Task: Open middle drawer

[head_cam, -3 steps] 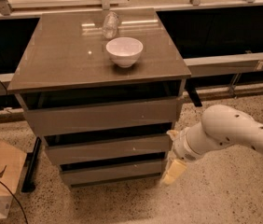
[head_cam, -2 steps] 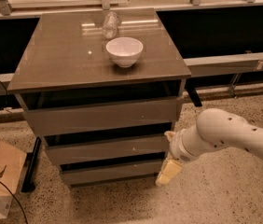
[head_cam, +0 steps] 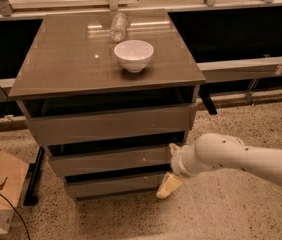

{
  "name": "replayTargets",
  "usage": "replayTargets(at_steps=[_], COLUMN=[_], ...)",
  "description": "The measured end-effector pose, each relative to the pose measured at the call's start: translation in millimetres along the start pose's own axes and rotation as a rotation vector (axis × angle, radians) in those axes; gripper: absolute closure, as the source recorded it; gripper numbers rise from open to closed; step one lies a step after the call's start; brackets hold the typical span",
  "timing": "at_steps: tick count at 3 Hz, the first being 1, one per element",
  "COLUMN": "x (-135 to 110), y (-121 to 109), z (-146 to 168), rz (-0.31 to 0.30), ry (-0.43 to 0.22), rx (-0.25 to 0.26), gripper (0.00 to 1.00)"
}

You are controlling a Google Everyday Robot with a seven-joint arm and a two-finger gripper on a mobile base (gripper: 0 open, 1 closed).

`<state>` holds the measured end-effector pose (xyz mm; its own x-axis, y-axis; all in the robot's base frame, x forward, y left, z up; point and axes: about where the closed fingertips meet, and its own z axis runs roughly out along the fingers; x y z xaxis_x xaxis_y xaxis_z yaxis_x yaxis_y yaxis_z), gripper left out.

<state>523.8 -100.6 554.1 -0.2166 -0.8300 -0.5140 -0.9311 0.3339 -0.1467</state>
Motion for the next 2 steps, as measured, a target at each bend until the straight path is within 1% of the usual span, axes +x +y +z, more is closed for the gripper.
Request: replayTargets(at_steps=[1, 2], x=[-4, -7], y=[-20, -40], z=[33, 68], rz=[-0.008, -0.002], ry=[-0.03, -0.051], rx=[0.024, 0.012], gripper=[0.0, 0.0])
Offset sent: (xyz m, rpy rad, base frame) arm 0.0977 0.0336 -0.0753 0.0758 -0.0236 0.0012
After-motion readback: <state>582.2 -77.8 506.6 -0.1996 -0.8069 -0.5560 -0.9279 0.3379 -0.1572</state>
